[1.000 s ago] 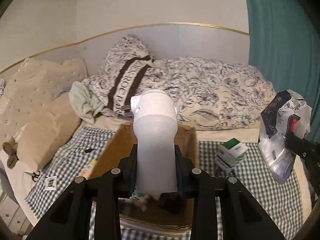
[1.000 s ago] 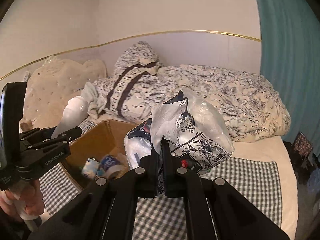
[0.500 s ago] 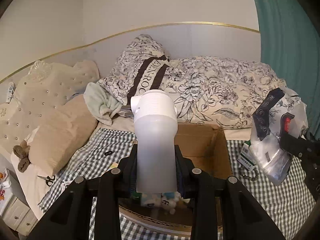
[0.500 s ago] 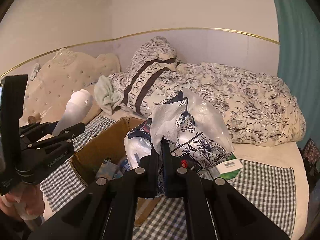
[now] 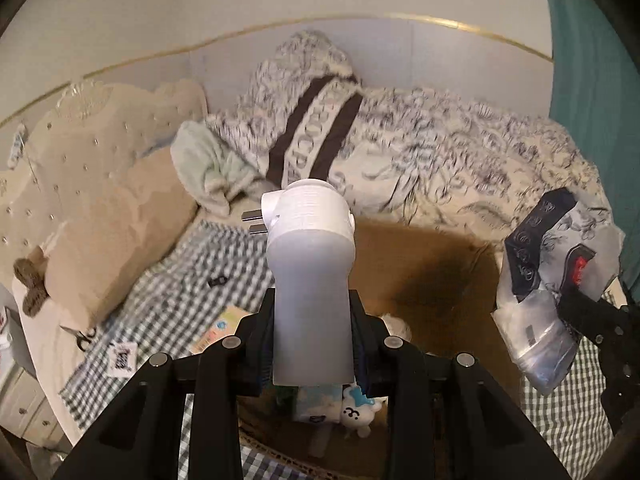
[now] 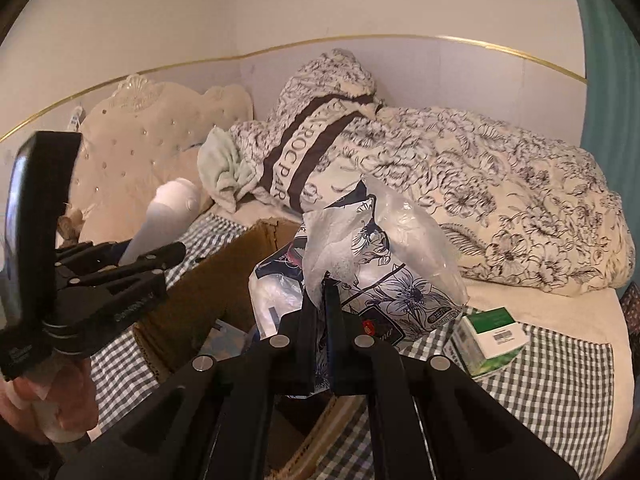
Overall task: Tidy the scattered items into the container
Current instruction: 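Lift and carry the white bottle and wipes pack over the cardboard box, then open the left tool to drop the bottle while the right tool drops the wipes pack into the box, then withdraw both tools and move the right tool toward the green medicine box, then close the right tool on the green medicine box and lift it, then lower the left tool onto the bead bracelet and close on it while the right tool holds the box, then lift and carry the bead bracelet and medicine box over the cardboard box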
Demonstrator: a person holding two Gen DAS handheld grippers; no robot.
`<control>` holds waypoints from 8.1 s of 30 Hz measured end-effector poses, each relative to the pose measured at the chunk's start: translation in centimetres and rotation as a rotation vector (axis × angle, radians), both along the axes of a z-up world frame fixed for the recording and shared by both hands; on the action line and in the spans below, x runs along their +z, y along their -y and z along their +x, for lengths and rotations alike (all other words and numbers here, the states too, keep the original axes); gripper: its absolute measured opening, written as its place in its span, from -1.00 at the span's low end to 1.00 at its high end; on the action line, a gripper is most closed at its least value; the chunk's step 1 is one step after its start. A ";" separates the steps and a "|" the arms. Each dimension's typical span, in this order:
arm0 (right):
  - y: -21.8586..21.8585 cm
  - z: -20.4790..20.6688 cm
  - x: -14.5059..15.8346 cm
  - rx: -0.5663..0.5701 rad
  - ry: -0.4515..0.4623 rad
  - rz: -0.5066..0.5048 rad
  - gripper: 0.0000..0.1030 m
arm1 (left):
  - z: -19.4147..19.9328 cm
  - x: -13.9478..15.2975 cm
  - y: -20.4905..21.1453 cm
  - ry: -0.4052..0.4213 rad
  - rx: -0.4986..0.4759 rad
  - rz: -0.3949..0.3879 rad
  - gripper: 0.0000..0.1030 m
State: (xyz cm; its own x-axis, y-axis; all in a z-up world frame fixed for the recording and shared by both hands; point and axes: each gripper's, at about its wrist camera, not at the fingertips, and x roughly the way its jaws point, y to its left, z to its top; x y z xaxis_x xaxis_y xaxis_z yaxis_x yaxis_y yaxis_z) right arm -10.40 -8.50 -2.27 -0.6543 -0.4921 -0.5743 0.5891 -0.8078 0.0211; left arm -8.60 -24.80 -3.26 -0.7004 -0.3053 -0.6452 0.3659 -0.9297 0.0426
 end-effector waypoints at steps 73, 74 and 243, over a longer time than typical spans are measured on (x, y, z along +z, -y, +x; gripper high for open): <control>-20.4 2.4 5.0 -0.232 -0.127 -0.060 1.00 | -0.5 6.2 -15.6 -0.137 -0.168 -0.002 1.00; -20.8 2.2 4.7 -0.228 -0.120 -0.065 1.00 | -0.6 6.1 -15.8 -0.136 -0.171 0.000 1.00; -20.2 4.6 12.1 -0.283 -0.230 -0.093 0.78 | 5.6 9.1 -18.5 -0.300 -0.301 -0.032 -0.81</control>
State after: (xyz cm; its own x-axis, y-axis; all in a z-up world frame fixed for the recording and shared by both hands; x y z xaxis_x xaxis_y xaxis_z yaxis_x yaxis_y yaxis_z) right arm -5.76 11.70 9.88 -0.8786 -0.3162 -0.3578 0.3405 -0.9402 -0.0053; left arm -3.04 -6.34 5.89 -0.9168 -0.0749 -0.3922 0.0786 -0.9969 0.0065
